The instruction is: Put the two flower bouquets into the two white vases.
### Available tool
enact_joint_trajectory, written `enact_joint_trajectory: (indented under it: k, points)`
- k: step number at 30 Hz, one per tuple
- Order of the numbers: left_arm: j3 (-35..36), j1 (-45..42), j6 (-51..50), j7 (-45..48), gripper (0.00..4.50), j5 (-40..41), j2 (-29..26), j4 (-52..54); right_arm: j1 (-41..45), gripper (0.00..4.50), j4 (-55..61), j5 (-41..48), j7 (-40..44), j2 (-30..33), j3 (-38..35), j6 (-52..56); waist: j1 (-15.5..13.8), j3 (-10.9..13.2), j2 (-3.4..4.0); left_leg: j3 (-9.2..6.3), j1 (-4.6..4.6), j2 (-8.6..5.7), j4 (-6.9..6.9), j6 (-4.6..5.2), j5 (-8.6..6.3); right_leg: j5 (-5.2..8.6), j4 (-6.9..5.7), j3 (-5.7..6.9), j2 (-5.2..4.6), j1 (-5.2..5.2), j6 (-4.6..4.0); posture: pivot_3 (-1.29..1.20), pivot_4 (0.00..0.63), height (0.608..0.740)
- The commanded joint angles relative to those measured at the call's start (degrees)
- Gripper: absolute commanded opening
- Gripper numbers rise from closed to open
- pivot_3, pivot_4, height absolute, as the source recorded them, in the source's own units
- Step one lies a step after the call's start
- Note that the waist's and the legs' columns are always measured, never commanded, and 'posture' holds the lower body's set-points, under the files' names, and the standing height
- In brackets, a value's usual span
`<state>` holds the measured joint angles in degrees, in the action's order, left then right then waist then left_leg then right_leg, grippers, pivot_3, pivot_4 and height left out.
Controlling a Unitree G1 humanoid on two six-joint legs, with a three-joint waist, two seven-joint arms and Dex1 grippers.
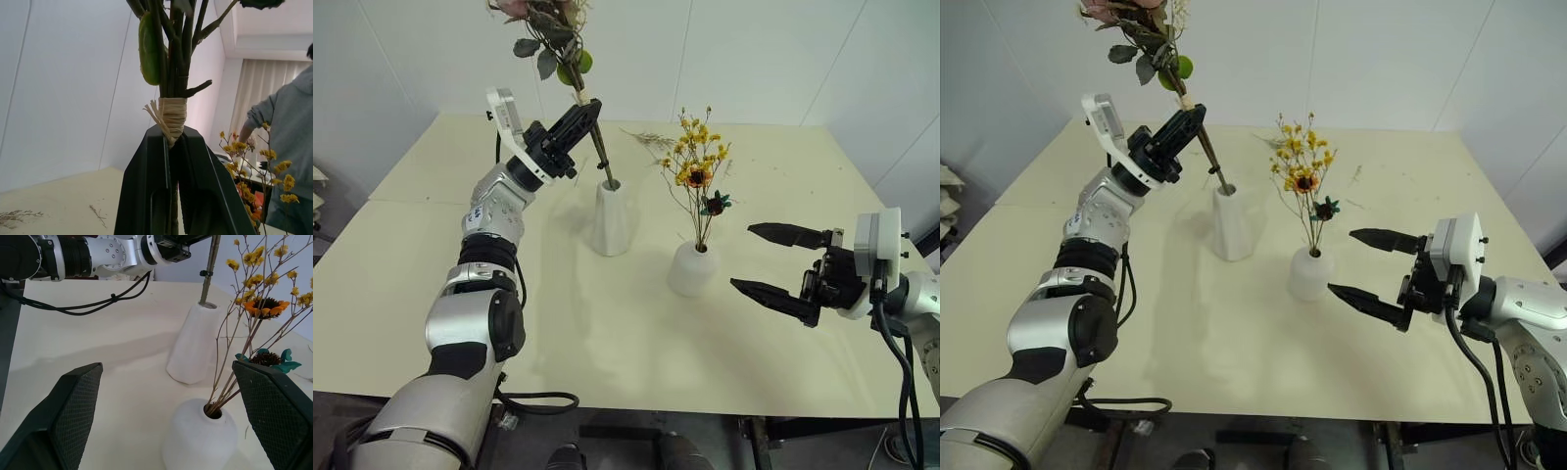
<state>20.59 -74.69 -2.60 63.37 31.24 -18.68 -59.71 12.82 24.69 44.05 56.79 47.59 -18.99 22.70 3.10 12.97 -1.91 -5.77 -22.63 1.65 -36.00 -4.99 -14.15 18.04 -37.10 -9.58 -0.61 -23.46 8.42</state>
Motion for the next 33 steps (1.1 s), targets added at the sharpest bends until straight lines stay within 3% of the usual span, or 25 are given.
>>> enact_joint_trajectory:
  k: [1,33]
  points:
    - [1.4,-3.5,0.2,0.9,0.02,1.0,0.3,-0.1,-0.2,4.50,2.1,1.2,-1.0,0.0,-2.4,-0.4,0.1,0.0,0.00,0.00,-0.02,0.00,0.00,0.00,0.00,-0.01,0.02,0.00,0.00,-0.01,0.01,0.00,0.150,0.740]
    - [0.4,-4.4,11.1,1.6,0.02,-7.2,0.7,-8.6,-3.6,4.50,5.0,2.1,-4.3,-0.6,-4.0,-0.5,0.0,0.0,-0.01,-0.04,-0.11,0.00,0.00,0.02,-0.01,-0.03,0.10,0.01,0.00,-0.03,0.05,0.00,0.150,0.740]
